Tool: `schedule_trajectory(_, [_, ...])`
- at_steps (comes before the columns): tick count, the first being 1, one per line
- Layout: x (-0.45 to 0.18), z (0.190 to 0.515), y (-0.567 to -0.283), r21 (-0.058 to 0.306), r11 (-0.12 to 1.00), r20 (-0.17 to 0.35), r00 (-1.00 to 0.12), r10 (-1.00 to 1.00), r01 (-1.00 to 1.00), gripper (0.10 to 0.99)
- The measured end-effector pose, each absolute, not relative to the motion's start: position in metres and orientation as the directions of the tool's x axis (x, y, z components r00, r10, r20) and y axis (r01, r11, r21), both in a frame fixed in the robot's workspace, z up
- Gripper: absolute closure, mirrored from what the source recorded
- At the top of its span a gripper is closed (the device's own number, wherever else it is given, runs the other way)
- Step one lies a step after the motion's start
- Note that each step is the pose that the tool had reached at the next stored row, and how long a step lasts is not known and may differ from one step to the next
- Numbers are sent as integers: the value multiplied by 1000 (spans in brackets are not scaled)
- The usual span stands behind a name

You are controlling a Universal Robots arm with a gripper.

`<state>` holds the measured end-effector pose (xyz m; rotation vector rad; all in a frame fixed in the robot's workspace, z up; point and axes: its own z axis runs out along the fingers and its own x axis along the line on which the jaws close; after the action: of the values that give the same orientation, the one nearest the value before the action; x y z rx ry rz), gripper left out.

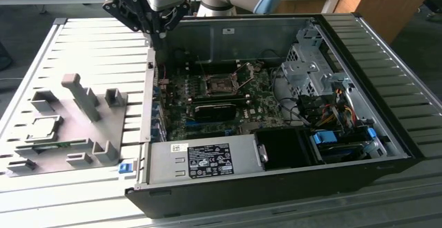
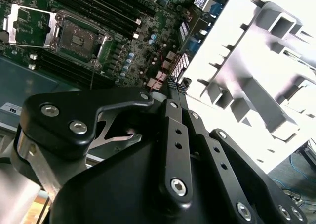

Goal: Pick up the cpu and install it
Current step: 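Reach for the cpu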

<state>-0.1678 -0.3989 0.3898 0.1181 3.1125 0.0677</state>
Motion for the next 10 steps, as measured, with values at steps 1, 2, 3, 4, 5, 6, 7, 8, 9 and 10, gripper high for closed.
schedule_trajectory(1, [-168, 390, -399, 44, 996, -24, -997, 76, 75, 980])
schedule_trajectory(2, [-169, 390, -399, 44, 996, -24, -997, 76, 75, 980])
schedule_trajectory(3, [-169, 390, -399, 44, 996, -24, -997, 76, 75, 980])
schedule_trajectory(4, [-169, 390, -399, 44, 996, -24, -997, 76, 75, 980])
schedule_trajectory(5, [-170, 390, -399, 44, 996, -24, -997, 76, 75, 980])
schedule_trajectory(6, [-170, 390, -399, 44, 996, -24, -997, 76, 75, 980])
schedule_trajectory(7, [-170, 390, -399, 44, 996, -24, -997, 76, 75, 980])
schedule_trajectory(8, [-171, 390, -399, 44, 996, -24, -997, 76, 75, 980])
schedule_trajectory(9, [-171, 390, -399, 44, 996, -24, -997, 76, 75, 980])
schedule_trajectory(10, [-171, 390, -399, 44, 996, -24, -997, 76, 75, 980])
